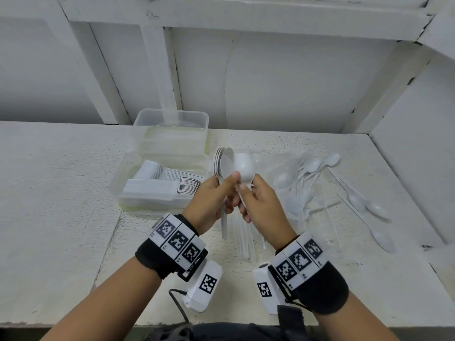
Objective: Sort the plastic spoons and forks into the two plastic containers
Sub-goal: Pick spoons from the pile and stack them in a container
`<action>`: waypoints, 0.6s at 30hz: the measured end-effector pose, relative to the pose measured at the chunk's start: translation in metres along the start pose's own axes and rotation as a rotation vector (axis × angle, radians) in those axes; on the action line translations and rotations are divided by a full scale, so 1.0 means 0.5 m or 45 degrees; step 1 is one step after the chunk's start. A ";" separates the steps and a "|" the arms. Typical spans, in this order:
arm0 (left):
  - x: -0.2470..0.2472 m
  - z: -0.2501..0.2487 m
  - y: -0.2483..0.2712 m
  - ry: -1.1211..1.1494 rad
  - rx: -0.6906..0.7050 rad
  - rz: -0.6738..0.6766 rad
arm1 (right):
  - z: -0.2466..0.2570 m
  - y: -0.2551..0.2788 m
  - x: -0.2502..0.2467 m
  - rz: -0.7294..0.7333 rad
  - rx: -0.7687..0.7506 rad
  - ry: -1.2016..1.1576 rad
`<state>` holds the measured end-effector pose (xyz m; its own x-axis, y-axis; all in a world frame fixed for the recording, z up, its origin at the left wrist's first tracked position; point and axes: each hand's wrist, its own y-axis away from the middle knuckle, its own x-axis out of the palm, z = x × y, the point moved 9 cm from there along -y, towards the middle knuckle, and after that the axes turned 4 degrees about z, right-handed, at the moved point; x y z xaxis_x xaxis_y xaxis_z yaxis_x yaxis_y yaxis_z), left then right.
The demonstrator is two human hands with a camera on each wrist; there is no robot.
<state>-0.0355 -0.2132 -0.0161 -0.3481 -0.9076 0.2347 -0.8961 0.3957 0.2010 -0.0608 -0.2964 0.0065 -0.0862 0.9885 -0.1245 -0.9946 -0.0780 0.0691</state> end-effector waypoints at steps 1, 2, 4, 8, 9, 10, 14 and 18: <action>-0.002 0.001 0.001 0.037 -0.008 -0.023 | 0.000 0.000 -0.001 -0.005 -0.015 0.030; -0.006 0.002 0.003 0.080 -0.014 -0.046 | 0.002 0.002 0.000 0.003 -0.034 0.060; -0.014 0.002 0.004 0.174 -0.013 -0.079 | 0.007 0.005 0.003 0.016 -0.082 0.087; -0.047 -0.004 0.002 0.450 0.006 -0.213 | 0.011 0.008 -0.022 -0.099 -0.129 0.047; -0.055 -0.008 0.001 0.494 0.019 -0.235 | 0.012 0.010 -0.033 -0.145 -0.123 0.004; -0.060 -0.012 0.001 0.520 0.031 -0.244 | 0.013 0.012 -0.044 -0.181 -0.109 -0.053; -0.071 -0.013 -0.002 0.597 0.030 -0.268 | 0.011 0.008 -0.061 -0.228 -0.048 -0.014; -0.074 -0.006 -0.007 0.541 0.004 -0.296 | -0.011 0.001 -0.042 -0.144 0.040 0.064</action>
<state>-0.0187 -0.1805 -0.0227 0.0043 -0.8340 0.5517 -0.9378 0.1881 0.2917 -0.0598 -0.3180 0.0038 0.0225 0.9829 -0.1829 -0.9958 0.0382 0.0831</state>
